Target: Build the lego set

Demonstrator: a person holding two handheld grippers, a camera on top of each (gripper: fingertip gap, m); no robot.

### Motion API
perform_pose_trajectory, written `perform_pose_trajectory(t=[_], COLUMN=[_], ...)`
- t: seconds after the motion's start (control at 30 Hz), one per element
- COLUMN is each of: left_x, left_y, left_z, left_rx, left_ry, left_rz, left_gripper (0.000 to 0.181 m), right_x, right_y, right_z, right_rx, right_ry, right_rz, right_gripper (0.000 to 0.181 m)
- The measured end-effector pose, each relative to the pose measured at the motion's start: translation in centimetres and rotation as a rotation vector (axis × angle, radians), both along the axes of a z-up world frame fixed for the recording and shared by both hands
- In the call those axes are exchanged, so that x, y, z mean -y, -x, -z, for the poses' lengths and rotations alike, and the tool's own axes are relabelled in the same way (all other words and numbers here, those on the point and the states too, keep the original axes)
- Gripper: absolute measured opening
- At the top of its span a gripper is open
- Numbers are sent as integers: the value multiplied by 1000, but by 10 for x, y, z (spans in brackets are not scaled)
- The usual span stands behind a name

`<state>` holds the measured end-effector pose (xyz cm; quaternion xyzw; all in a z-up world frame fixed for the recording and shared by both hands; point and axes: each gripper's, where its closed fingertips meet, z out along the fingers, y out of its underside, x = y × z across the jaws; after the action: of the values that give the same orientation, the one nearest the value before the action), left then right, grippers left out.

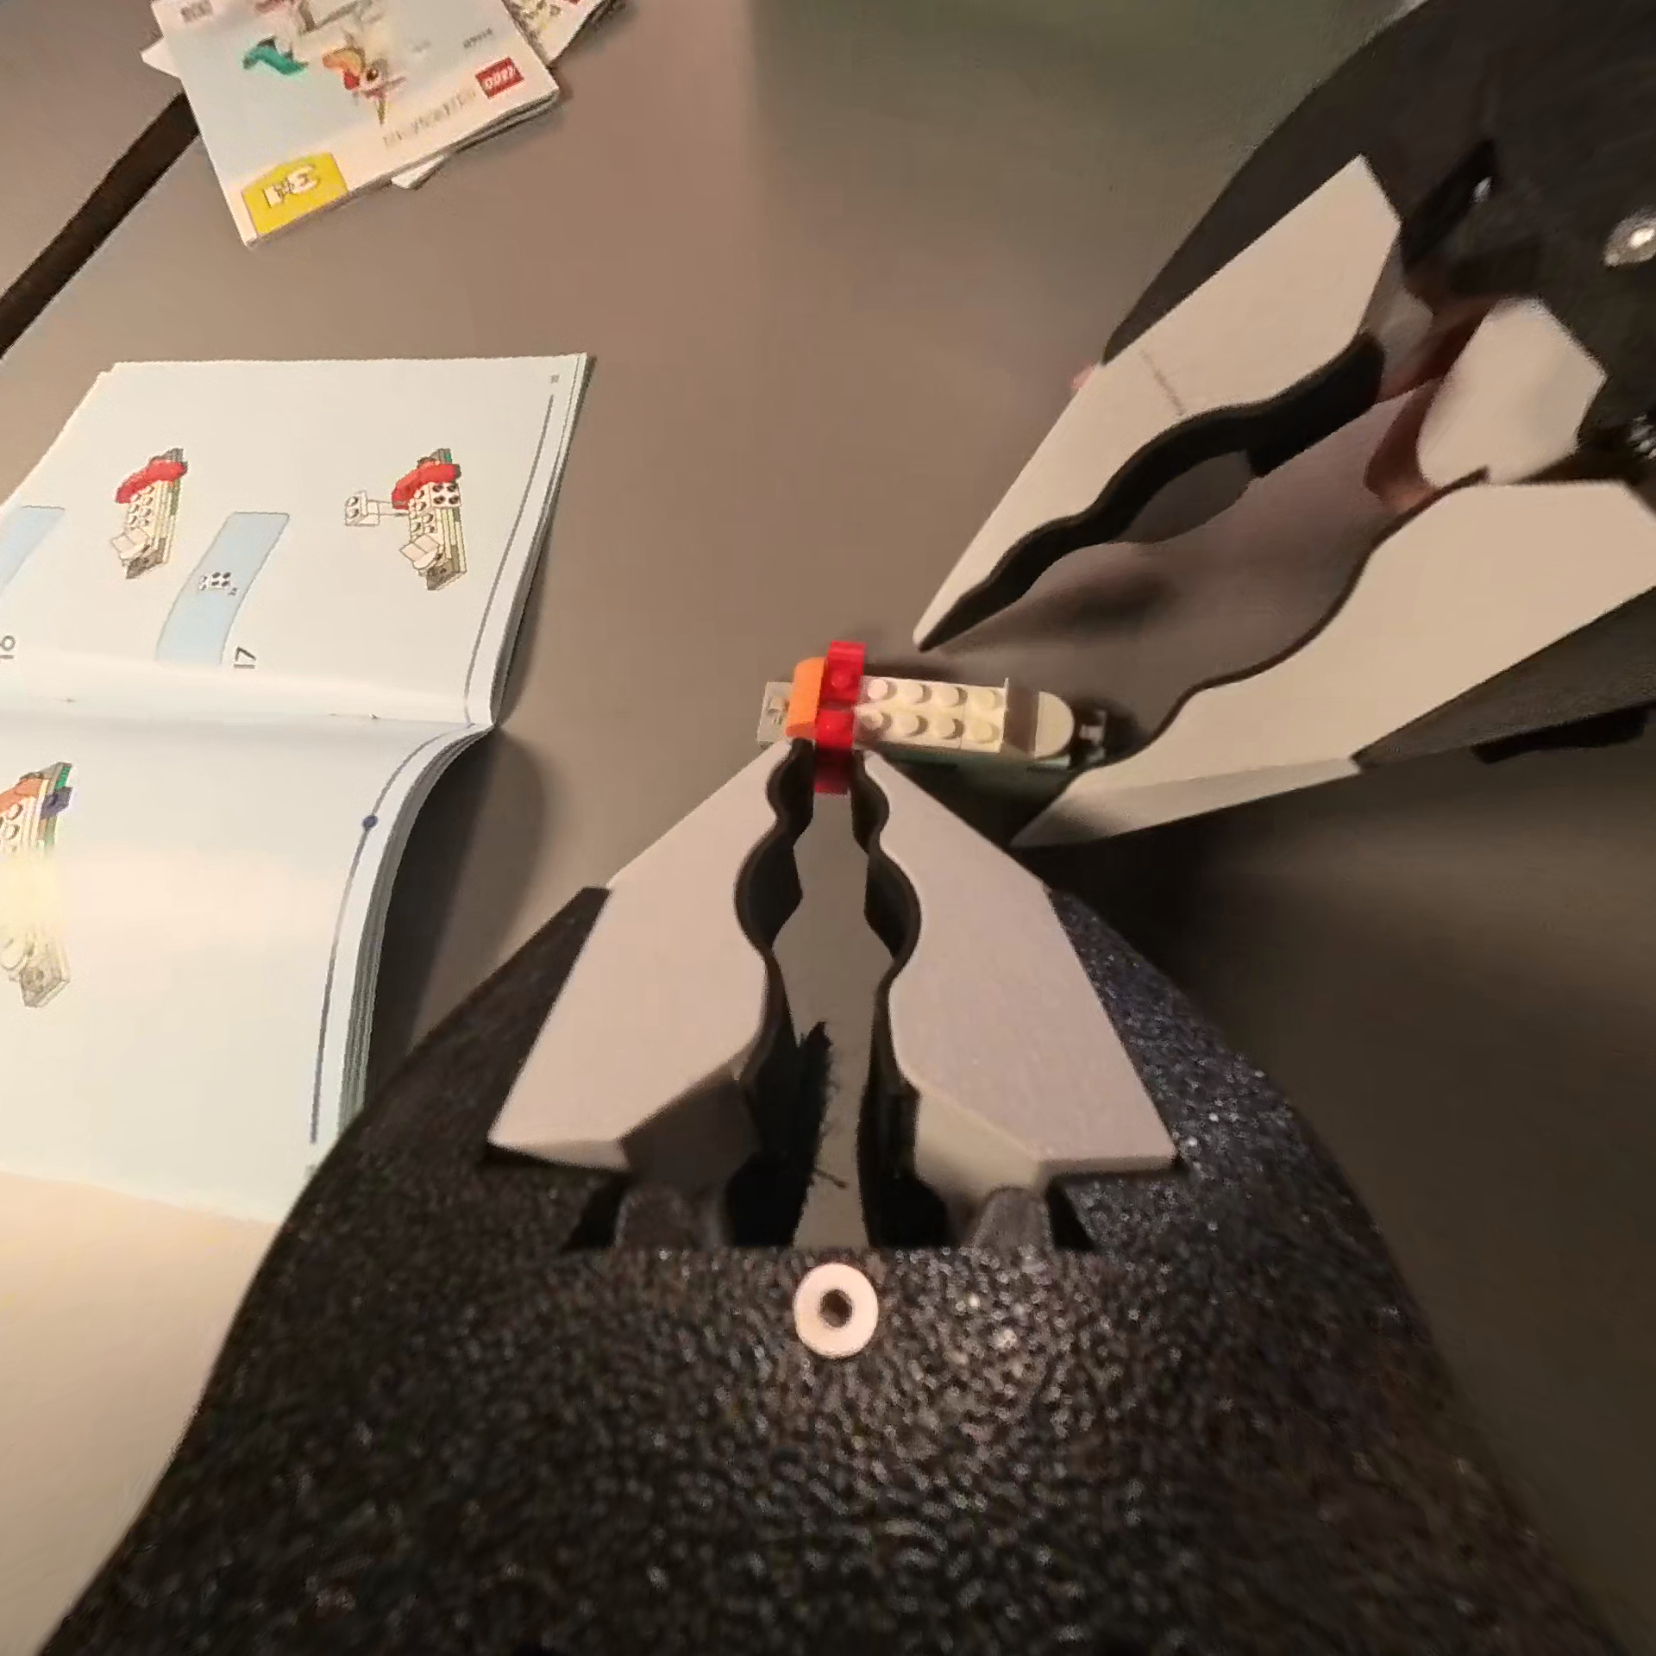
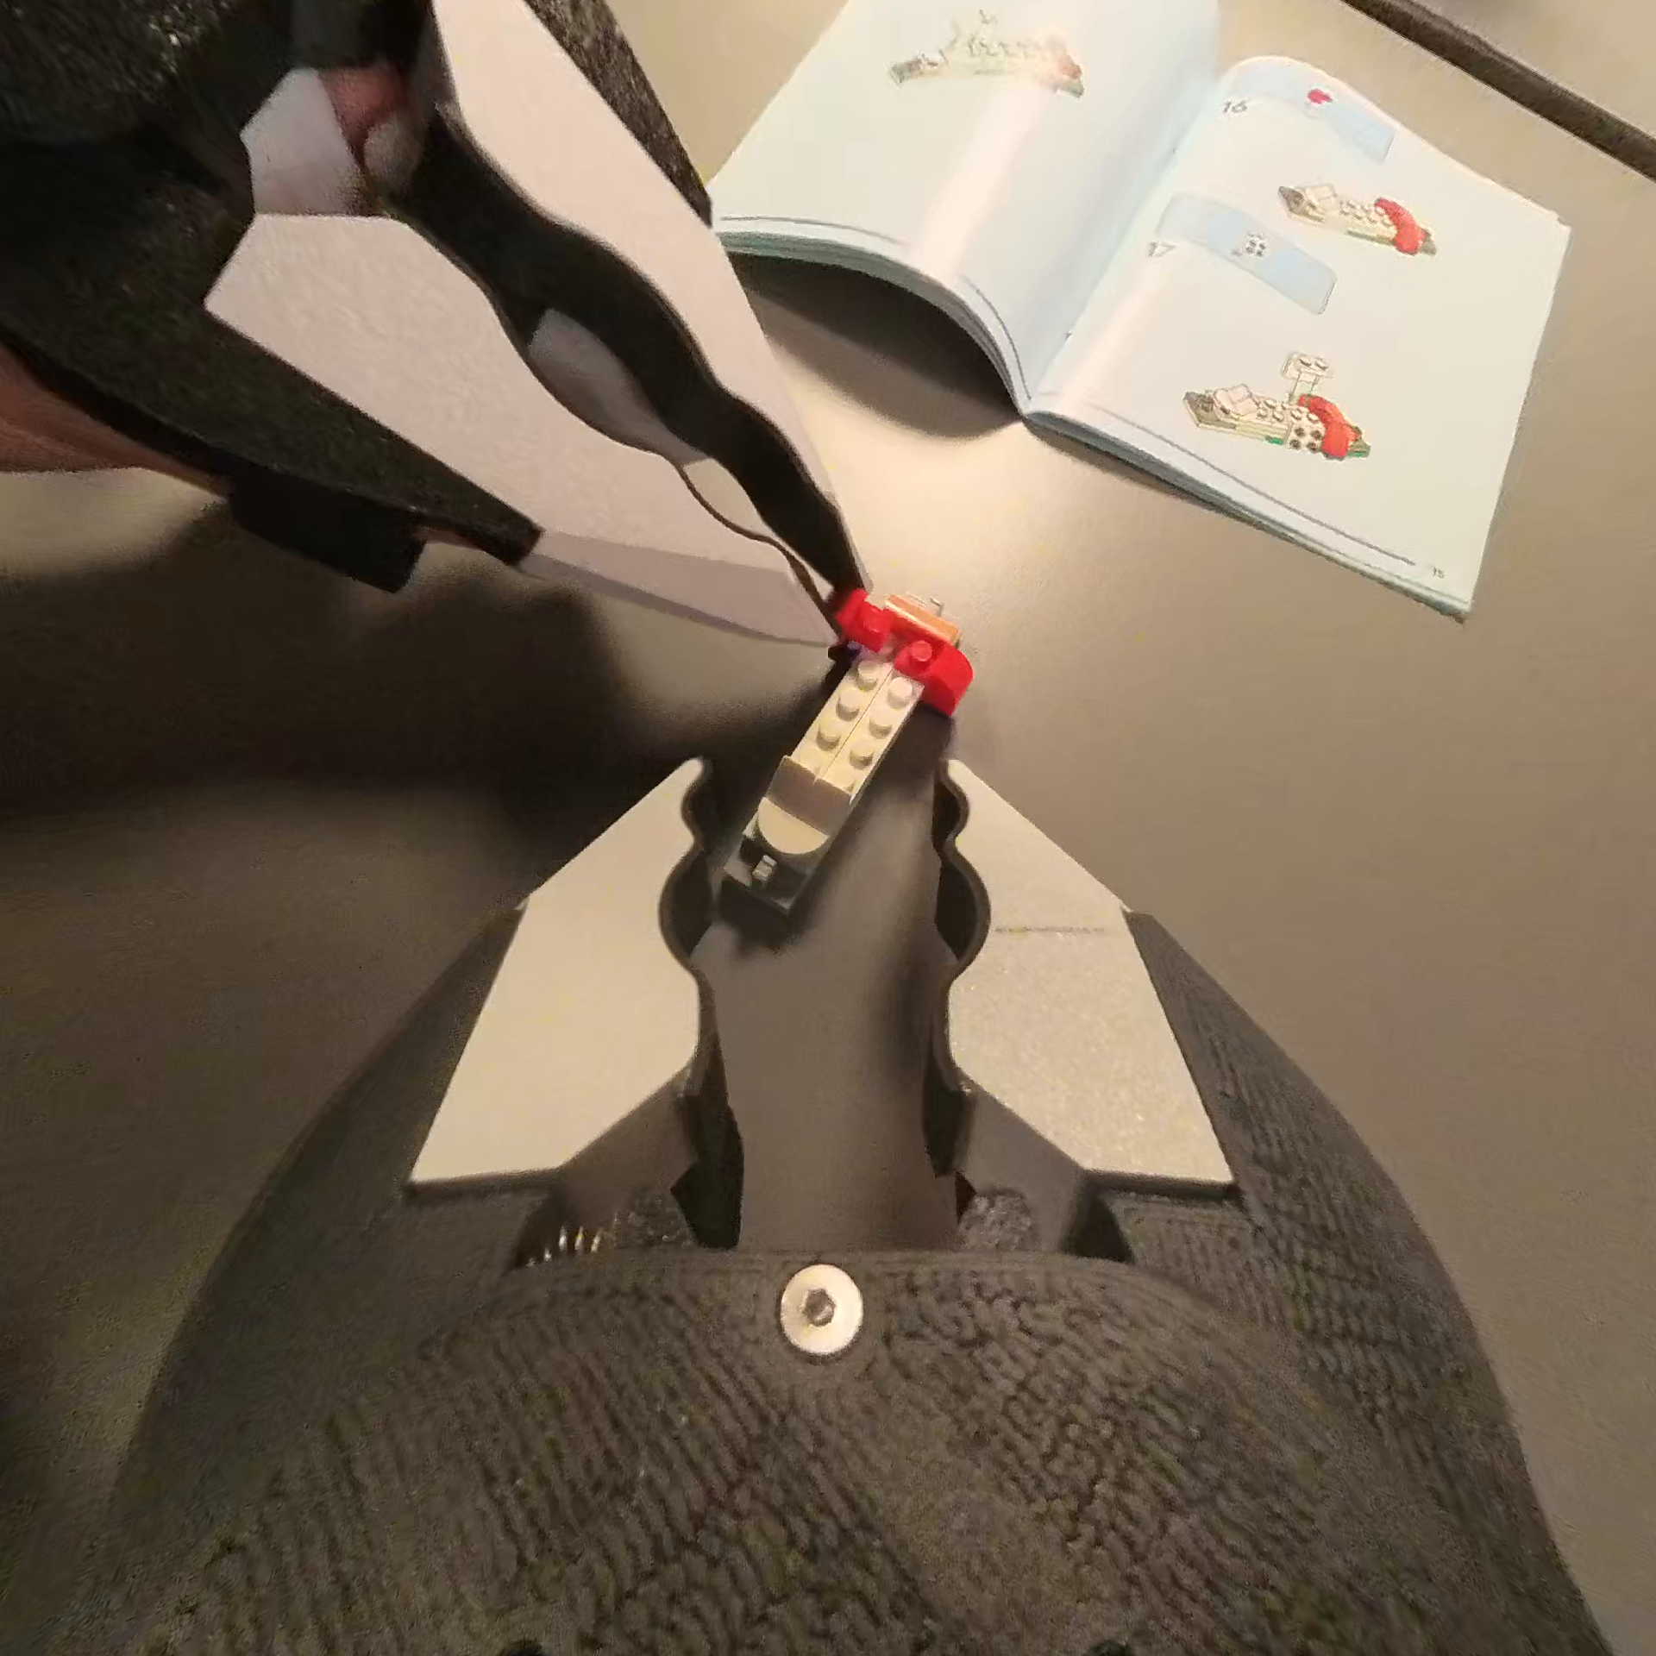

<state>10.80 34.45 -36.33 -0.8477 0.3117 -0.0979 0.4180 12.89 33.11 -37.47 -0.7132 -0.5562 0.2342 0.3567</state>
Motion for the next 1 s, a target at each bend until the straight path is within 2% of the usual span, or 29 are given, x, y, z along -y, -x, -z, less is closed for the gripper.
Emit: perform_pose_trajectory(t=[0.17,0.37,1.0], left_x=[-2,-3,-6], left_y=[-1,-3,1], left_z=[0,1,8], left_rx=[54,64,24], left_ry=[34,41,50], left_rz=[-19,-10,-79], left_gripper=[6,6,7], right_x=[-4,-5,-12], right_y=[5,7,5], right_z=[-1,0,0], right_rx=[24,12,9], right_ry=[-51,-3,-6], right_rz=[4,19,37], right_gripper=[40,26,19])
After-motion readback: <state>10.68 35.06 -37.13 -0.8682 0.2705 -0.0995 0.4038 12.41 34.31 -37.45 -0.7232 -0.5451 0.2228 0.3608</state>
